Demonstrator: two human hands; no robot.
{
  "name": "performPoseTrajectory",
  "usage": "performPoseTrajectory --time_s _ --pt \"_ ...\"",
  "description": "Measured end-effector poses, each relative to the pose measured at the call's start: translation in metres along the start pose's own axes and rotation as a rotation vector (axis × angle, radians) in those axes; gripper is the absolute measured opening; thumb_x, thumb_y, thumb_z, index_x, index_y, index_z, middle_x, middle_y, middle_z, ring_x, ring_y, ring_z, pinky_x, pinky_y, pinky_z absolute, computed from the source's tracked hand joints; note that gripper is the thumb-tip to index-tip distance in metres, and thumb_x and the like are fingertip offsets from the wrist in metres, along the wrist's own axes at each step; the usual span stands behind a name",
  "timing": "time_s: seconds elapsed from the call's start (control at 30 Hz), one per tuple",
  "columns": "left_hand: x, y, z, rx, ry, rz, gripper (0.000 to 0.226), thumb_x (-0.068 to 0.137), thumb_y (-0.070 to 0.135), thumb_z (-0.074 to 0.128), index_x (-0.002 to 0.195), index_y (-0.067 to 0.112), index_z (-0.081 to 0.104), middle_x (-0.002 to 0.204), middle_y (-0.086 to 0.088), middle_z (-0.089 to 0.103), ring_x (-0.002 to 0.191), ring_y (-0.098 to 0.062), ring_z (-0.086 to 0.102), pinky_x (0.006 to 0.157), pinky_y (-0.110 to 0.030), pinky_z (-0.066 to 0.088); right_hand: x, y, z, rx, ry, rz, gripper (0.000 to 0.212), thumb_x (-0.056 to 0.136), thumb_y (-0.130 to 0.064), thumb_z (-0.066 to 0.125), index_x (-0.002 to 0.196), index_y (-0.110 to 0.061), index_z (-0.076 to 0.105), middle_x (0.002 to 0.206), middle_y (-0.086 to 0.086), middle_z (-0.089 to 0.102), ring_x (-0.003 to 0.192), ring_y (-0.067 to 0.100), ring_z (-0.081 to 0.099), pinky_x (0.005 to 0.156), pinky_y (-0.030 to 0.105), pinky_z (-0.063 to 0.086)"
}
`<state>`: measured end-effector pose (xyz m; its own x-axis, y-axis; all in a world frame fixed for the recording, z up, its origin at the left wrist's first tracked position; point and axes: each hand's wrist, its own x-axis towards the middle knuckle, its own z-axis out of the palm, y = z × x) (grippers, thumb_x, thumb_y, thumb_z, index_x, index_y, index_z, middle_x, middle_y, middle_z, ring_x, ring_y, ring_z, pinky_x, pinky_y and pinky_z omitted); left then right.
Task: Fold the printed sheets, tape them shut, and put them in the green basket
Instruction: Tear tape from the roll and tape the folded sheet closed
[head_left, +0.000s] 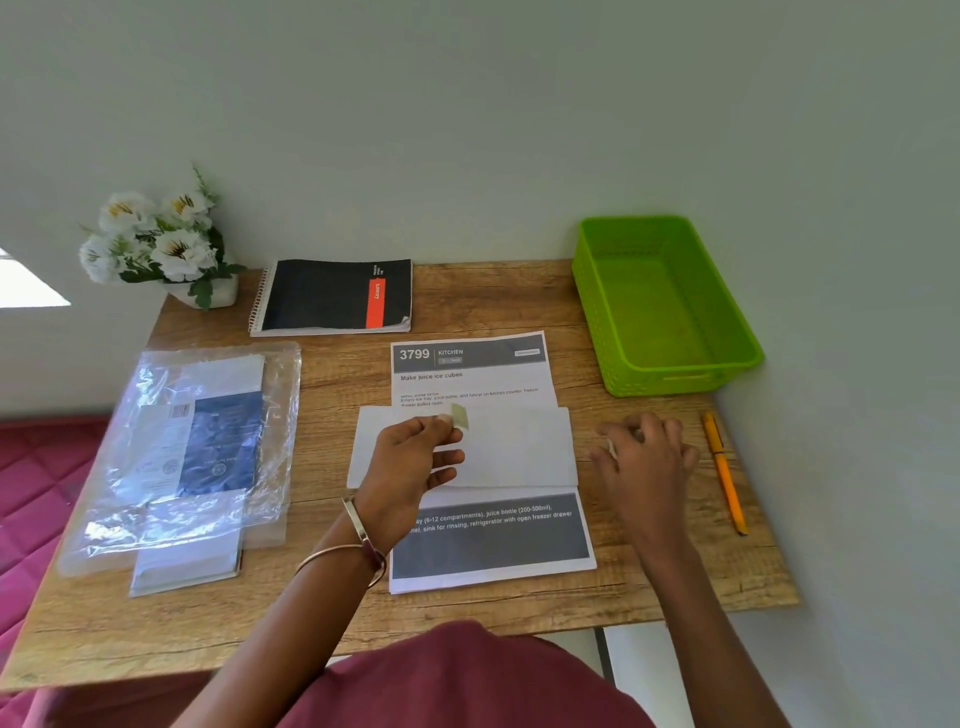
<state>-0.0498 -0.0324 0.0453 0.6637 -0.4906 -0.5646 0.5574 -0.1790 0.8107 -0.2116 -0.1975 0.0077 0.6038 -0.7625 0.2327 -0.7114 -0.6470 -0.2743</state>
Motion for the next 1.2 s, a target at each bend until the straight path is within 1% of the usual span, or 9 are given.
performPoseTrajectory --time_s 0.07,0.2,0.3,0.4,0.53,0.77,0.87,1.0,1.2 --pt "0.001 -0.001 0.001 0.010 -0.011 -0.001 0.016 0.095 0.020 0.052 0.095 0.011 0.065 0.086 -0.004 0.067 0.073 -0.018 0.061 0.070 -0.031 0.050 0.002 -0.019 -0.008 0.242 -0.076 -0.002 0.025 0.082 -0.026 0.072 0.103 -0.013 0.071 0.100 0.007 0.061 0.101 0.026 0.049 0.082 0.038 0.035" --pt "0.001 -0.001 0.003 -0.022 -0.054 -0.050 0.015 0.094 0.020 0.053 0.094 0.011 0.065 0.083 -0.002 0.067 0.072 -0.017 0.062 0.068 -0.030 0.050 -0.001 -0.056 -0.010 0.582 -0.245 -0.221 0.031 0.083 -0.028 0.071 0.111 -0.016 0.068 0.104 0.000 0.059 0.103 0.016 0.049 0.082 0.024 0.038" --pt "0.001 0.001 0.002 -0.129 -0.141 -0.188 0.015 0.094 0.019 0.054 0.094 0.009 0.065 0.081 -0.002 0.067 0.071 -0.016 0.060 0.067 -0.030 0.050 -0.003 -0.073 0.001 0.641 -0.250 -0.293 0.037 0.080 -0.027 0.073 0.115 -0.016 0.066 0.111 -0.002 0.060 0.109 0.014 0.050 0.089 0.012 0.034" --pt "0.001 0.003 -0.002 -0.214 -0.214 -0.314 0.015 0.092 0.019 0.054 0.083 0.012 0.063 0.075 -0.001 0.063 0.063 -0.013 0.051 0.063 -0.027 0.046 -0.003 -0.079 0.007 0.728 -0.181 -0.245 0.033 0.079 -0.024 0.075 0.111 -0.019 0.067 0.112 -0.007 0.061 0.111 0.011 0.052 0.091 0.017 0.038" --pt "0.003 0.000 -0.009 -0.217 -0.254 -0.354 0.012 0.089 0.020 0.054 0.078 0.016 0.059 0.072 0.001 0.060 0.056 -0.012 0.044 0.057 -0.025 0.041 -0.002 -0.077 0.007 0.768 -0.060 -0.218 0.020 0.080 -0.016 0.074 0.100 -0.017 0.073 0.104 -0.003 0.063 0.106 0.012 0.054 0.090 0.010 0.037" --pt "0.005 -0.002 -0.009 -0.188 -0.292 -0.369 0.011 0.088 0.021 0.053 0.080 0.016 0.058 0.069 0.001 0.057 0.052 -0.011 0.042 0.052 -0.023 0.040 -0.004 -0.072 0.008 0.854 -0.073 -0.182 0.012 0.084 -0.018 0.070 0.095 -0.015 0.073 0.101 -0.006 0.063 0.104 0.007 0.055 0.078 0.020 0.047" --pt "0.005 -0.004 -0.008 -0.165 -0.296 -0.387 0.010 0.088 0.021 0.053 0.082 0.015 0.059 0.069 0.002 0.057 0.052 -0.010 0.042 0.052 -0.023 0.041 -0.004 -0.071 0.008 0.853 -0.096 -0.205 0.019 0.083 -0.017 0.071 0.102 -0.019 0.070 0.107 -0.007 0.061 0.107 0.006 0.053 0.074 0.020 0.048" --pt "0.006 -0.006 -0.007 -0.161 -0.301 -0.410 0.012 0.088 0.021 0.054 0.081 0.014 0.060 0.069 0.002 0.056 0.052 -0.010 0.042 0.051 -0.023 0.041 -0.004 -0.069 0.010 0.782 -0.117 -0.261 0.038 0.080 -0.013 0.074 0.115 -0.024 0.065 0.113 -0.008 0.056 0.111 0.010 0.049 0.081 0.027 0.048" --pt "0.005 -0.005 -0.005 -0.211 -0.307 -0.439 0.013 0.087 0.021 0.054 0.078 0.014 0.059 0.067 0.002 0.055 0.049 -0.010 0.040 0.048 -0.021 0.040 -0.004 -0.069 0.011 0.751 -0.159 -0.300 0.043 0.075 -0.008 0.075 0.114 -0.023 0.066 0.111 -0.009 0.053 0.111 0.004 0.043 0.084 0.017 0.039"
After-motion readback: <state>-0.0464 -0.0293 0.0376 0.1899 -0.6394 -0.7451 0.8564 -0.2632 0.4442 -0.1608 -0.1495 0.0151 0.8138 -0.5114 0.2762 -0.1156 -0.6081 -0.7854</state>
